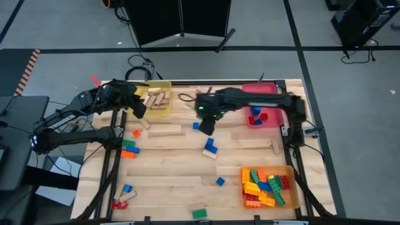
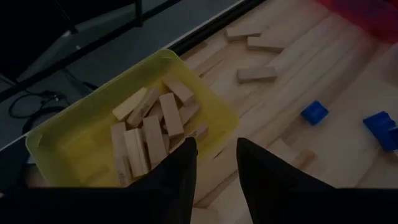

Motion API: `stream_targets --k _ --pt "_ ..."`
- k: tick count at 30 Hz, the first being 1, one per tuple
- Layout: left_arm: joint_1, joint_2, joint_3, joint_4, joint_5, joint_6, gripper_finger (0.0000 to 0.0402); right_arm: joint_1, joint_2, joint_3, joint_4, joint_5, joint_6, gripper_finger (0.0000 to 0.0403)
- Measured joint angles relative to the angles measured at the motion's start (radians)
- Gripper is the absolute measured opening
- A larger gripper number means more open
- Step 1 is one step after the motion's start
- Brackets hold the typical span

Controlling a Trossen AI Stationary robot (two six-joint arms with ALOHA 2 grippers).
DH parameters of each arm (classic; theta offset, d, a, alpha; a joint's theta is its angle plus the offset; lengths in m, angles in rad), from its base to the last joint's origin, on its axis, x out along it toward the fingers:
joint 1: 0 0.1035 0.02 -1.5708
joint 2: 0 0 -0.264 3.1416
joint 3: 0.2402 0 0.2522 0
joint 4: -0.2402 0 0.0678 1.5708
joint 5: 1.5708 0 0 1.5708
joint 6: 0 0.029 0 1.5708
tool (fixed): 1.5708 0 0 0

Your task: Sort blocks by size

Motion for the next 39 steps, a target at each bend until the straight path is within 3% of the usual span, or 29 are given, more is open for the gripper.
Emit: stream_targets --k 7,13,17,23,28,39 --pt "0.0 0.0 0.0 0.0 0.001 0.0 0.0122 0.157 -0.304 -0.15 -0.042 0.165 0.339 0.0152" --pt "0.0 0.0 0.0 0.0 0.003 0.0 0.0122 0.398 -0.502 -0.304 -0.111 0.28 0.766 0.0152" --pt "0.0 0.0 0.0 0.0 0.002 0.077 0.0122 0.587 -0.569 -0.425 -0.165 0.275 1.096 0.0152" --pt "0.0 0.0 0.0 0.0 0.002 0.117 0.0122 0.82 -0.557 -0.597 -0.155 0.131 1.491 0.0152" --pt "0.0 0.006 0.0 0.0 0.003 0.108 0.0122 0.941 -0.509 -0.677 -0.065 0.062 1.624 0.0158" --pt "0.0 0.035 0.0 0.001 0.007 0.126 0.0122 1.051 -0.425 -0.774 0.134 0.051 1.629 0.0173"
